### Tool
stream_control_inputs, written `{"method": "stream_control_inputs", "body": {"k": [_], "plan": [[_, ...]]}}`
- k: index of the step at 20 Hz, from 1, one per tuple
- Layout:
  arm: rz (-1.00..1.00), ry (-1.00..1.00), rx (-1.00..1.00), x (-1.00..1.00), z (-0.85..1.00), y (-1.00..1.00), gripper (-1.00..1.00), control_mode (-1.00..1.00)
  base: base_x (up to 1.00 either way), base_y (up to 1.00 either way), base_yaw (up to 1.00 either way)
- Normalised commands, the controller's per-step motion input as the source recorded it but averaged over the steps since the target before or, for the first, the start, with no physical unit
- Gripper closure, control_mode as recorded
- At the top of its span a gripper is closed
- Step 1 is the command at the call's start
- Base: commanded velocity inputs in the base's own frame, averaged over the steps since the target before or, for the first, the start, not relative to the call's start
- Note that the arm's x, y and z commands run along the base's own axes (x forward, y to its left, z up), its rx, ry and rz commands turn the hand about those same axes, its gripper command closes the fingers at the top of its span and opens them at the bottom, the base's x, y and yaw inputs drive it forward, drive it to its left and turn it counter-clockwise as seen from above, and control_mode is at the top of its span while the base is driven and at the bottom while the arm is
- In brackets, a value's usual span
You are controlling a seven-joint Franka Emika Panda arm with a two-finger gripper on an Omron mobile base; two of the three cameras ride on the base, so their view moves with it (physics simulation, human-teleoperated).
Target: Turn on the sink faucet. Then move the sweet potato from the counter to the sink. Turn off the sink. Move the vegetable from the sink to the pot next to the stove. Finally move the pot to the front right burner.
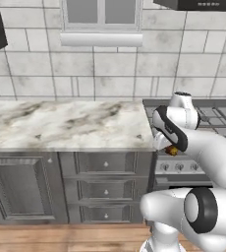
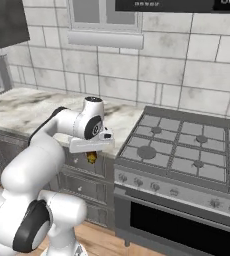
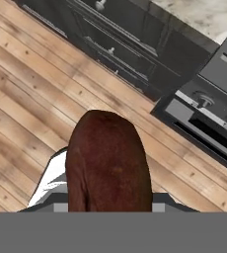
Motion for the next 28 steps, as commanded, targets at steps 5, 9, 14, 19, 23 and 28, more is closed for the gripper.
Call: {"method": "stream_control_inputs", "body": {"k": [5, 9, 14, 19, 23, 28], "plan": [[0.0, 0.0, 0.0, 0.0, 0.0, 0.0, 1.0, 1.0, 0.07, -0.8, -0.03], [0.0, 0.0, 0.0, 0.0, 0.0, 0.0, 1.0, 1.0, 0.08, -0.8, -0.03], [0.0, 0.0, 0.0, 0.0, 0.0, 0.0, 1.0, 1.0, 0.1, -0.76, -0.04], [0.0, 0.0, 0.0, 0.0, 0.0, 0.0, 1.0, 1.0, 0.14, -0.75, -0.04], [0.0, 0.0, 0.0, 0.0, 0.0, 0.0, 1.0, 1.0, 0.2, -0.72, -0.04], [0.0, 0.0, 0.0, 0.0, 0.0, 0.0, 1.0, 1.0, 0.26, -0.69, -0.04]]}}
